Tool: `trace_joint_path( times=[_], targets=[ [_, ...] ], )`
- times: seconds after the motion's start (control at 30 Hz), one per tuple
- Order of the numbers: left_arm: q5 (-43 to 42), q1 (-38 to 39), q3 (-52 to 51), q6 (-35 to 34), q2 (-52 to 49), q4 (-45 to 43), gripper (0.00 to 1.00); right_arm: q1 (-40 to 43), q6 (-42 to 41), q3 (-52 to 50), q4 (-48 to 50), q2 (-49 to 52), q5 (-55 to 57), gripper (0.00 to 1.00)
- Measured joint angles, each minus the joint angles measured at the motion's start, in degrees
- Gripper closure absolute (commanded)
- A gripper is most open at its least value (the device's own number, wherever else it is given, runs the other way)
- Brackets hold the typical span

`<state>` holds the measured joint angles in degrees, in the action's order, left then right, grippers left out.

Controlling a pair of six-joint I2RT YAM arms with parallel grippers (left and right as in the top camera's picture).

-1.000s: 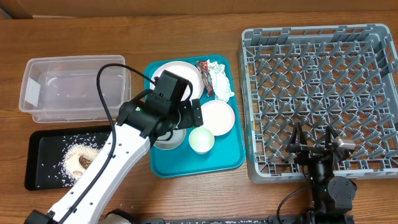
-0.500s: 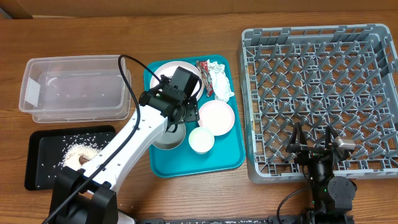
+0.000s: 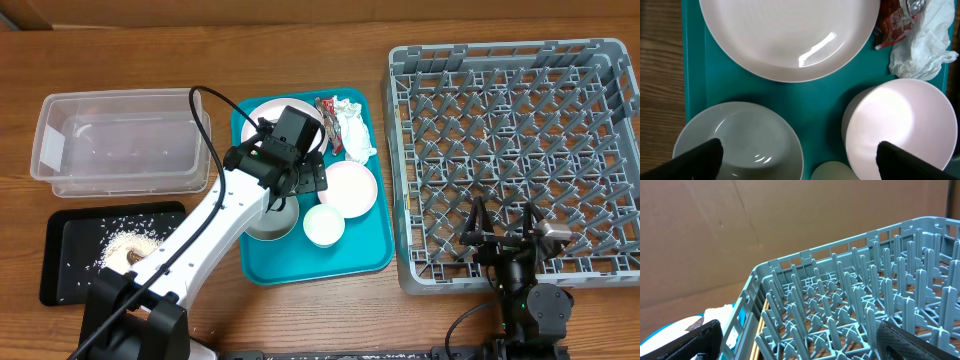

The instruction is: Sort waste into correct bins and load items into the dishwasher

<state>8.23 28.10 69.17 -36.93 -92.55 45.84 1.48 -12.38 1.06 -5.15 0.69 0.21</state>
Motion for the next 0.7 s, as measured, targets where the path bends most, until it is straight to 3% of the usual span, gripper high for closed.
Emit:
trace_joint_path(
  times=[0.7],
  targets=[
    [0.0, 0.0, 0.0, 1.2, 0.0, 0.0, 0.0, 0.0, 0.0, 0.0, 0.0, 0.0, 0.0, 0.0]
  ],
)
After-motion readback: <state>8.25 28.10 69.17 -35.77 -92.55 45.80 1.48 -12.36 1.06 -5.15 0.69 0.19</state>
